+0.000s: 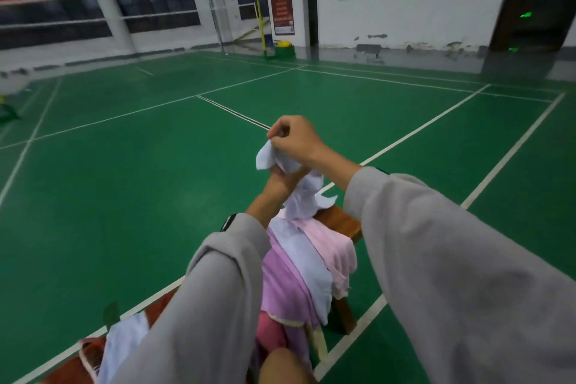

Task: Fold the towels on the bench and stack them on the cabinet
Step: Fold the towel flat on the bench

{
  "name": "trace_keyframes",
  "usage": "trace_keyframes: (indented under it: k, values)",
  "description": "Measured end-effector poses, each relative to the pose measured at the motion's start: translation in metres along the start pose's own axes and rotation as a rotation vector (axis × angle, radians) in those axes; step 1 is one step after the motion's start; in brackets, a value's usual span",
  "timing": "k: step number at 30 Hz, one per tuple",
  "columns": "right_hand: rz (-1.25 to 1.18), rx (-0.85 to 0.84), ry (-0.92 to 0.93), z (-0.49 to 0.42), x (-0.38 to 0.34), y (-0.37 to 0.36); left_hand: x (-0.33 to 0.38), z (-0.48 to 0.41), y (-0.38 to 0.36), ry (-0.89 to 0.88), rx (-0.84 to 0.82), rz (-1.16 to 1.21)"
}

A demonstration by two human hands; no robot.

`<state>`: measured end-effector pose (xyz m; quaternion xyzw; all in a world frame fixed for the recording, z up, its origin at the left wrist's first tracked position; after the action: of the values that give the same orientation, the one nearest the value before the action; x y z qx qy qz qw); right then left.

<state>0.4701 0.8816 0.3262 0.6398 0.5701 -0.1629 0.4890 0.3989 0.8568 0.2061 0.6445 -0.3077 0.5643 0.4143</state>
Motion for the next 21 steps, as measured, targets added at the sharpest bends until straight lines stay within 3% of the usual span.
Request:
trace_keyframes:
  k: [3,5,7,8,10,12,13,15,18,21]
  values:
    - [-0.029,0.027,0.078,-0.003,-0.035,-0.004,0.032,-0.003,0.055,-0.089,0.214,0.145]
    - [-0.092,0.007,0.087,-0.009,-0.051,-0.007,0.059,0.01,0.096,-0.244,0.338,-0.048]
    - [-0.225,-0.018,0.053,-0.01,-0.058,-0.012,0.076,0.022,0.123,-0.296,0.414,-0.269]
    - [-0.283,-0.047,0.015,-0.007,-0.056,-0.016,0.084,0.028,0.137,-0.306,0.436,-0.262]
    - [-0.322,-0.234,-0.12,0.014,-0.034,-0.044,0.101,0.036,0.159,-0.322,0.494,-0.092]
    - [-0.295,-0.543,-0.304,0.056,-0.004,-0.087,0.116,0.044,0.174,-0.31,0.534,0.043]
    - [-0.254,-0.679,-0.34,0.077,0.002,-0.106,0.123,0.046,0.178,-0.308,0.525,0.061]
    - [-0.128,-0.784,-0.277,0.098,-0.004,-0.132,0.123,0.045,0.183,-0.274,0.447,0.085]
    - [-0.025,-0.573,-0.149,0.083,-0.038,-0.139,0.089,0.035,0.184,-0.067,0.338,0.115]
    - [-0.142,-0.37,-0.178,0.06,-0.061,-0.133,0.062,0.03,0.186,0.035,0.178,0.05]
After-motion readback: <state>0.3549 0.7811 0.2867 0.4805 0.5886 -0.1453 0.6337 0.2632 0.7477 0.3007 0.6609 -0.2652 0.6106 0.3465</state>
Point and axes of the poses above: each hand's wrist, its own z-axis away from the middle knuckle, its own y-axis out of the back of the hand, x = y × z, the point moved 10 cm from there along -z, towards the middle knuckle, and after that the axes turned 6 degrees about x, right-handed, at the moved point
